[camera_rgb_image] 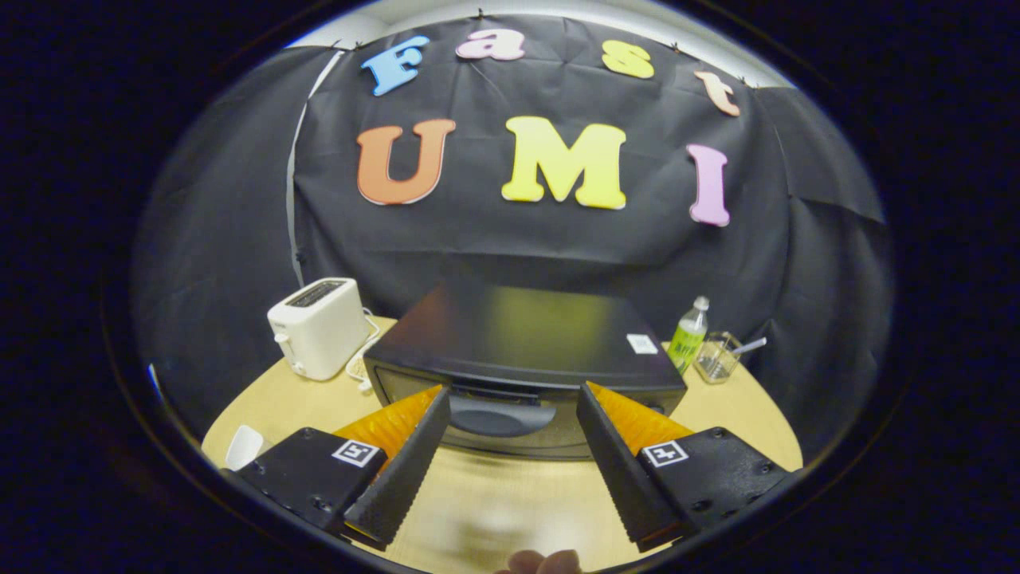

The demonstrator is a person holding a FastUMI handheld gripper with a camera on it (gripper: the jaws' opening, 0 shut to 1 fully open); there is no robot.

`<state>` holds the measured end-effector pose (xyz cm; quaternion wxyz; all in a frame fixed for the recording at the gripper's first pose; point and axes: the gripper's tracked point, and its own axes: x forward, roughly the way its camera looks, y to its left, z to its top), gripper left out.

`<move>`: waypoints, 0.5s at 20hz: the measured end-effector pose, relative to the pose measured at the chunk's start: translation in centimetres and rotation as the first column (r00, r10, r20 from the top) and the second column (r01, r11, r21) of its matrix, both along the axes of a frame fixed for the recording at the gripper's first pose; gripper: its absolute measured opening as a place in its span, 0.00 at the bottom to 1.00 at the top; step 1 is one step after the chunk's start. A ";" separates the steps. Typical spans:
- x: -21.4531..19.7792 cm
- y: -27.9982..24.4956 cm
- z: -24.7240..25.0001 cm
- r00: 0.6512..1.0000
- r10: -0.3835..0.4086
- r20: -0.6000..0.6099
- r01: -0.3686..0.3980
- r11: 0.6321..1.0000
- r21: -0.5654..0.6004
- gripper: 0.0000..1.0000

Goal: Open the toaster oven, put the food inside, and close the toaster oven door.

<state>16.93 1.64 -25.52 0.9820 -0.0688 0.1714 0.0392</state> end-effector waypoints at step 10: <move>-12.7 6.1 13.5 0.986 0.011 0.168 -0.024 0.997 0.073 1.00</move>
